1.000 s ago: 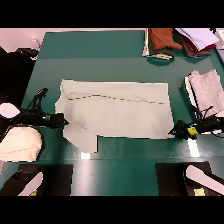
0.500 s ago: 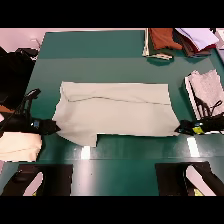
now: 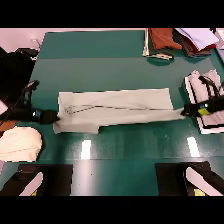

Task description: Fold the shirts.

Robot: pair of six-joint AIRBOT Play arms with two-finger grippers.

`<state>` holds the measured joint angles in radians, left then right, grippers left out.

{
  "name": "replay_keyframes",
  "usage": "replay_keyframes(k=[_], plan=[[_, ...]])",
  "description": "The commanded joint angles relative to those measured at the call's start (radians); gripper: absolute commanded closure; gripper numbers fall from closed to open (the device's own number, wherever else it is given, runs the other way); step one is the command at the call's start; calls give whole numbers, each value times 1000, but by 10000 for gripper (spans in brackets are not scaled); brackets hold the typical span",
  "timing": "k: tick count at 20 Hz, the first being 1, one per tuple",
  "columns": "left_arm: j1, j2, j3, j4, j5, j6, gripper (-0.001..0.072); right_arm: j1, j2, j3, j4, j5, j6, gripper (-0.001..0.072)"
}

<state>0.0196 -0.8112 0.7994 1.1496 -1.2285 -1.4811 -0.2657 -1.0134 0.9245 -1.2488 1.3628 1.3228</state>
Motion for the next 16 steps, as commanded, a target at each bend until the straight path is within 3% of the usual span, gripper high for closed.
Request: replay_keyframes(k=[1, 6, 9, 10, 11, 12, 14, 16], plan=[[1, -221, 130, 2, 193, 53, 686, 71, -203, 173, -9, -37, 30, 692], [1, -491, 318, -6, 283, 77, 684, 85, -424, 380, 1, -41, 49, 692], [1, -542, 337, -7, 354, 70, 682, 85, -512, 475, 8, -24, 49, 689], [1, -542, 339, -9, 371, 63, 626, 85, -529, 496, 38, -26, 48, 585], [1, -542, 344, -8, 375, 41, 324, 74, -538, 512, 72, -35, 44, 338], [1, -542, 354, -8, 364, 16, 112, 60, -542, 522, 110, -35, 26, 218], [1, -542, 389, -8, 291, 15, 254, 22, -541, 524, 177, -19, -20, 218], [1, -542, 408, -24, 230, 16, 493, -34, -541, 505, 184, 13, -35, 198]])
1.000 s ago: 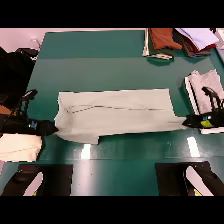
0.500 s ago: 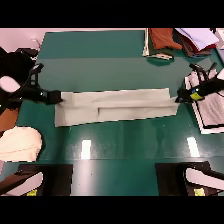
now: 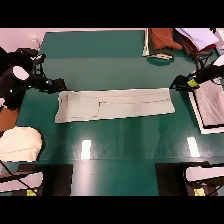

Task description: Fold the shirts.

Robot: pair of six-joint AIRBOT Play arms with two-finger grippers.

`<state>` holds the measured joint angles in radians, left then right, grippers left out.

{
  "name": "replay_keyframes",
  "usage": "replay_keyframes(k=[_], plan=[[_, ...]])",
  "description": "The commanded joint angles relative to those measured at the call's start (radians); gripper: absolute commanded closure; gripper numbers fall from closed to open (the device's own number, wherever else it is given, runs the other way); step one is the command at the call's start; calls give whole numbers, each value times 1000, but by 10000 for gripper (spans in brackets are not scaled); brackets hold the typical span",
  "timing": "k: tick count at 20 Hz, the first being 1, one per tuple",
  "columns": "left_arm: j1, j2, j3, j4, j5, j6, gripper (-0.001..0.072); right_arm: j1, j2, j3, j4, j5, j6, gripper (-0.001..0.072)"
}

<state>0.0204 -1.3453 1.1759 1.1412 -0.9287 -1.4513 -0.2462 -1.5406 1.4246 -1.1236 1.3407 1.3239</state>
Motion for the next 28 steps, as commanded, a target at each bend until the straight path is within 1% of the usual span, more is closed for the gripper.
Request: replay_keyframes(k=[1, 2, 4, 5, 7, 9, 11, 12, 13, 15, 16, 17, 20, 24, 28], plan=[[0, -8, 31, -27, -88, -13, 625, -85, -14, -21, 59, 42, -45, 198], [-6, -8, 31, -30, -99, -11, 684, -116, -14, -53, 61, 40, -50, 198], [-37, -8, 31, -51, -93, -11, 684, -175, -27, -130, 81, 23, -78, 200], [-64, -9, 31, -56, -82, -15, 684, -200, -48, -161, 119, 21, -105, 200], [-134, -11, 31, -80, -40, -16, 684, -223, -100, -202, 187, 24, -119, 201], [-205, -11, 31, -95, 15, -30, 684, -211, -148, -226, 271, 18, -154, 202], [-273, -14, 31, -95, 74, -45, 684, -172, -187, -229, 321, 7, -176, 210], [-300, -19, 31, -95, 102, -71, 684, -146, -198, -228, 329, -4, -186, 278], [-327, -32, 32, -95, 125, -98, 685, -116, -198, -225, 332, -32, -197, 379], [-374, -77, 33, -104, 151, -119, 686, -82, -169, -211, 353, -75, -230, 677], [-395, -108, 39, -111, 156, -120, 685, -75, -145, -188, 359, -75, -234, 692], [-419, -150, 60, -114, 154, -120, 686, -73, -114, -152, 374, -59, -234, 692], [-482, -285, 166, -136, 151, -120, 685, -42, -4, -23, 421, 32, -224, 692], [-554, -441, 326, -138, 140, -119, 686, 63, 114, 119, 451, 51, -139, 692], [-581, -527, 413, -152, 118, -119, 685, 200, 138, 246, 451, 55, -81, 692]])
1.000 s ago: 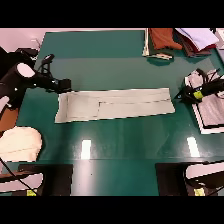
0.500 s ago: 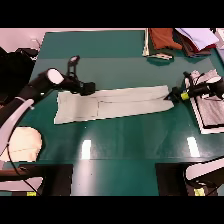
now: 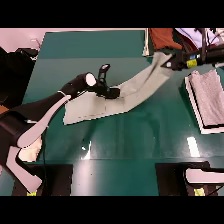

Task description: Fold the shirts.

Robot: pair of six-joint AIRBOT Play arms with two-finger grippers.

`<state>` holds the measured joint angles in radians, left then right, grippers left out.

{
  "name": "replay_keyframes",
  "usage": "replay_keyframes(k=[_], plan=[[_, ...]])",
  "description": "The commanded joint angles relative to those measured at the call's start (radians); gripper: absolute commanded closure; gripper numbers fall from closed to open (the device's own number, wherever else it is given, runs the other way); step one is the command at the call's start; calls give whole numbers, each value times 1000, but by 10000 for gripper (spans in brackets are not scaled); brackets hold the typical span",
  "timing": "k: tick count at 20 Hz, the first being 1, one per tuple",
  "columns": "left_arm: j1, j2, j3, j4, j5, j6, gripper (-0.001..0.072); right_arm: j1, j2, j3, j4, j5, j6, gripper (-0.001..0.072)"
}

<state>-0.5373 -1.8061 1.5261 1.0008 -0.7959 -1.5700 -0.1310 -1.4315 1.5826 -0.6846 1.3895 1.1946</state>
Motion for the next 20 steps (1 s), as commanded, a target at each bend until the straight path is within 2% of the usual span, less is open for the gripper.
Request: replay_keyframes(k=[1, 6, 9, 14, 19, 20], plan=[[-24, -71, 63, -14, -19, -1, 686, 117, 29, 111, 11, -2, 59, 692], [-15, -73, 66, -7, -43, -2, 685, 239, 29, 157, 11, -67, 89, 692], [53, -31, 97, 3, -115, -5, 686, 293, 29, 157, 12, -86, 93, 692], [294, 246, 97, 185, -206, 0, 685, 442, -29, 157, 91, -150, 86, 692], [533, 557, 97, 307, -255, 7, 684, 745, -232, 184, 176, -398, -28, 681], [562, 598, 97, 307, -255, 8, 684, 799, -297, 232, 176, -422, -48, 506]])
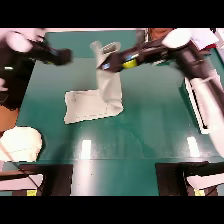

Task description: Fold the shirts.

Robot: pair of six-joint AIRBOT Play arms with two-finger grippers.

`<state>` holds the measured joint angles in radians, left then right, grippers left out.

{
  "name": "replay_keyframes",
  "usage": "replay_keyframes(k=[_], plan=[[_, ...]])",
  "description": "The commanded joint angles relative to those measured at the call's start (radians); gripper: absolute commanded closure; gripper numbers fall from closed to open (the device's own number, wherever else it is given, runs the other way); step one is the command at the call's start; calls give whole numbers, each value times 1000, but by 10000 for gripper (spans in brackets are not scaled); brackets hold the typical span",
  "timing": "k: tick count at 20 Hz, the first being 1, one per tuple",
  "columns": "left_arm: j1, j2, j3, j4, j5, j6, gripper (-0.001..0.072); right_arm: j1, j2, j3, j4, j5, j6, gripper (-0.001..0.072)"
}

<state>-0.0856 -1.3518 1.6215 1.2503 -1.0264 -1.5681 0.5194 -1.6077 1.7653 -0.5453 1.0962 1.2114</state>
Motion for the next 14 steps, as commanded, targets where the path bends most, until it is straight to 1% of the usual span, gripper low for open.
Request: replay_keyframes(k=[1, 3, 5, 6, 7, 9, 10, 12, 13, 14], plan=[[130, 172, 1, 57, -26, 6, 685, 187, -183, 110, 31, -127, -71, 347], [146, 204, 1, 58, -35, 6, 684, 208, -256, 208, -16, -82, -60, 337], [145, 210, 1, 48, -58, 6, 684, 174, -249, 218, -107, 0, -13, 347], [139, 209, 0, 46, -69, 6, 685, 146, -226, 189, -160, 40, -4, 347], [129, 207, 0, 48, -74, 6, 685, 108, -190, 134, -216, 68, 3, 347], [96, 207, 0, 48, -70, 18, 685, 17, -105, -16, -307, 74, 39, 347], [71, 207, 0, 48, -64, 32, 685, -37, -61, -101, -343, 73, 58, 348], [26, 207, 0, 48, -60, 33, 685, -156, 14, -271, -399, 71, 108, 344], [4, 206, 0, 48, -52, 35, 685, -217, 37, -348, -390, 60, 111, 295], [-17, 205, 0, 48, -39, 37, 685, -268, 45, -404, -371, 48, 112, 123]])
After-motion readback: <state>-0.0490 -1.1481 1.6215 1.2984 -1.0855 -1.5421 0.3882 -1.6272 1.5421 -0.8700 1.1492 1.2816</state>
